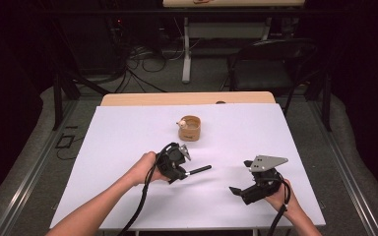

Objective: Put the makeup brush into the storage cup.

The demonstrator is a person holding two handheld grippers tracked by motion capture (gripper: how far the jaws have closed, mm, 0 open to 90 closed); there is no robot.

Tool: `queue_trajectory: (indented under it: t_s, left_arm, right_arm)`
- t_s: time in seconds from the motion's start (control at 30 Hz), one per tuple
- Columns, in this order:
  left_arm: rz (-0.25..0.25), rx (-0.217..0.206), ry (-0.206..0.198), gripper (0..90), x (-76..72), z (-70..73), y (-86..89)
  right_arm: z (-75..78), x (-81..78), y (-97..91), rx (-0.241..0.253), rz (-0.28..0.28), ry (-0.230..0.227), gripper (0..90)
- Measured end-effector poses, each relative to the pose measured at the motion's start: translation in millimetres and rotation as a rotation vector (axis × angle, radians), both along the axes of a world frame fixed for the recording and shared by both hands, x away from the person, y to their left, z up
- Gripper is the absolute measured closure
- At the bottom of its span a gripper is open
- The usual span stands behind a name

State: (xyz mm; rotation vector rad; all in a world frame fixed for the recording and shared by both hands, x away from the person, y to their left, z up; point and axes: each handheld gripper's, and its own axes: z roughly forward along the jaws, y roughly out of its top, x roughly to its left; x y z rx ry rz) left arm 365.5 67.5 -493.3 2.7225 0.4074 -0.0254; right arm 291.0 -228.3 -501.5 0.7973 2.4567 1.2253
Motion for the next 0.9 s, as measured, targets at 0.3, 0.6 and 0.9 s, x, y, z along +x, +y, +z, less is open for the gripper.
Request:
queue_trajectory:
  t_s: [0.3, 0.6, 0.9]
  left_arm:
    - [-0.042, 0.013, -0.006, 77.5, -2.4, 1.8, 1.1]
    - [-0.075, 0.01, -0.01, 77.5, -3.1, 0.4, 3.1]
    - [-0.115, 0.031, -0.019, 77.5, -4.4, 2.4, 1.5]
  right_arm:
    - [1.7, 8.9, 8.8, -0.048, 0.05, 0.03, 5.1]
    - [2.7, 27.9, 31.5, -0.105, 0.133, 0.069, 0.0]
    - [7.3, 45.2, 57.0, -0.112, 0.189, 0.068, 0.0]
